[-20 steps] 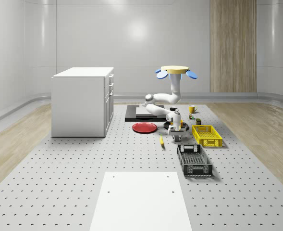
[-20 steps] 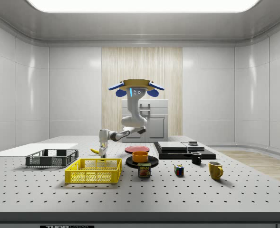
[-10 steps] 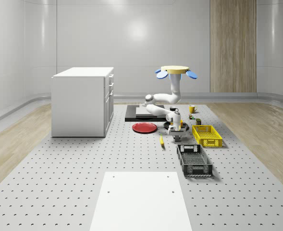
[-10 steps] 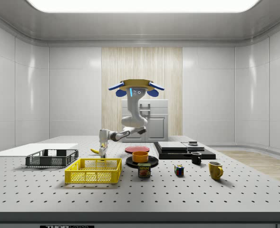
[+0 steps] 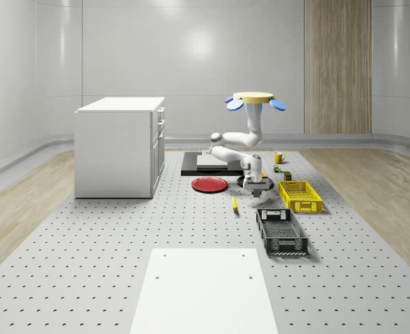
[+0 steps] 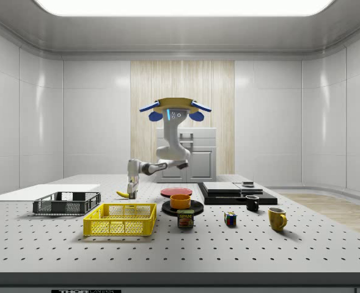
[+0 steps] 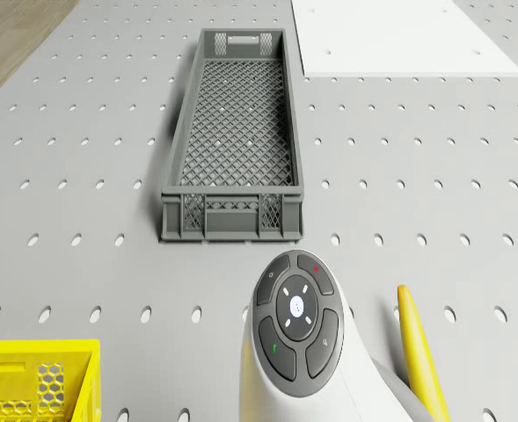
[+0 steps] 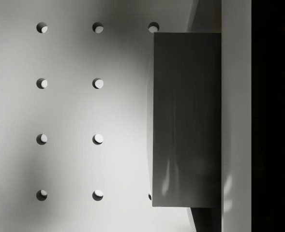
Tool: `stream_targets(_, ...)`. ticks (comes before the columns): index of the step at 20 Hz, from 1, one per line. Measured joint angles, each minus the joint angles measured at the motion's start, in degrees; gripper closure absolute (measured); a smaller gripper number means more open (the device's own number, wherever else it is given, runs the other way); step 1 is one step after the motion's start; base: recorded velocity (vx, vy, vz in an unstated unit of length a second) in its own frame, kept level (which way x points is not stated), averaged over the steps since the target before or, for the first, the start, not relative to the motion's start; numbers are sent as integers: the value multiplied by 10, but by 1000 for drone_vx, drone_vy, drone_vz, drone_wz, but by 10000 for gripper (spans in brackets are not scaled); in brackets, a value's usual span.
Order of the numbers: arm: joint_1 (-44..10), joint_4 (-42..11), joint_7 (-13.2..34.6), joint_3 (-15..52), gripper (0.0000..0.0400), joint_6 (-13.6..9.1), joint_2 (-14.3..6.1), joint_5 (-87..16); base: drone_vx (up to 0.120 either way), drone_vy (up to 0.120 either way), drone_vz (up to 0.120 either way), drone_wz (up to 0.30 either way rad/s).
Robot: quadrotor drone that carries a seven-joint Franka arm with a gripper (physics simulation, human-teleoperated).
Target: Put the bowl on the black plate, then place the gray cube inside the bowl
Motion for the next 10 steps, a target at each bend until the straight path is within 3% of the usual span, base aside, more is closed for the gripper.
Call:
stream_targets(6,3,-5,0,13,149,-6,0,12,0,0,120,0)
stream_targets(8,3,-6,0,15,149,-7,0,14,0,100,120,0)
stream_targets(10,3,-7,0,16,149,-7,0,15,-120,120,120,0)
